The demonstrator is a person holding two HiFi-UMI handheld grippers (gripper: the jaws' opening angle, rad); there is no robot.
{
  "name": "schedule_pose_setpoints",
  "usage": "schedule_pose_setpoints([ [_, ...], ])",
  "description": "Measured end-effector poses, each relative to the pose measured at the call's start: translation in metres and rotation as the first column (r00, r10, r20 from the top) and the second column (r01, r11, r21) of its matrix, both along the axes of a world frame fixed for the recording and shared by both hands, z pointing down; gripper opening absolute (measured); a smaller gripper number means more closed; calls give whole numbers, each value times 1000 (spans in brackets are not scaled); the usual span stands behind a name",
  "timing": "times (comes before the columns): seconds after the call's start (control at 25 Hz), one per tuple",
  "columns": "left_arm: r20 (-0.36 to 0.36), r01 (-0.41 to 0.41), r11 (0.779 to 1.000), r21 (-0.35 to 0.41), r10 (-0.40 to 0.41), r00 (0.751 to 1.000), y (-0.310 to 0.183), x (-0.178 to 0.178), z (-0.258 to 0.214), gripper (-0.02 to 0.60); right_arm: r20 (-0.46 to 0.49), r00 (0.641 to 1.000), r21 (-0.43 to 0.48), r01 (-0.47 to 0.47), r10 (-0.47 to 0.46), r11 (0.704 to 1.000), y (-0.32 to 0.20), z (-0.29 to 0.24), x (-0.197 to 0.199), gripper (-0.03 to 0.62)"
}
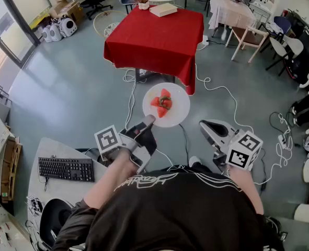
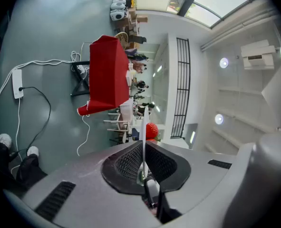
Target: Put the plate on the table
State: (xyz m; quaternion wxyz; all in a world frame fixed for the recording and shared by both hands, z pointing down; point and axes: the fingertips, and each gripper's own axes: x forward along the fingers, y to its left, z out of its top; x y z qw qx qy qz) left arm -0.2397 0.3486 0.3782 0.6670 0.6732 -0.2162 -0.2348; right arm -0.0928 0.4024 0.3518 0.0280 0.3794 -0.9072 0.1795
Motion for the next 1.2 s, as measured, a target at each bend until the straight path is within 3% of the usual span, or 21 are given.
schedule_pose_setpoints([
  [0.6, 4, -20, 1000, 0, 20, 1000, -26, 28, 6, 18, 26, 1000, 7, -9, 9, 1000, -25, 1, 22, 8],
  [0.84, 7, 7, 1000, -4, -7, 1000, -63, 47, 8, 18, 93, 996, 4, -17, 16, 1000, -70, 5, 46, 8],
  [1.2, 43, 43, 999, -19, -42, 998, -162, 118, 10, 19, 153, 988, -24, -7, 10, 1000, -179, 15, 127, 8],
])
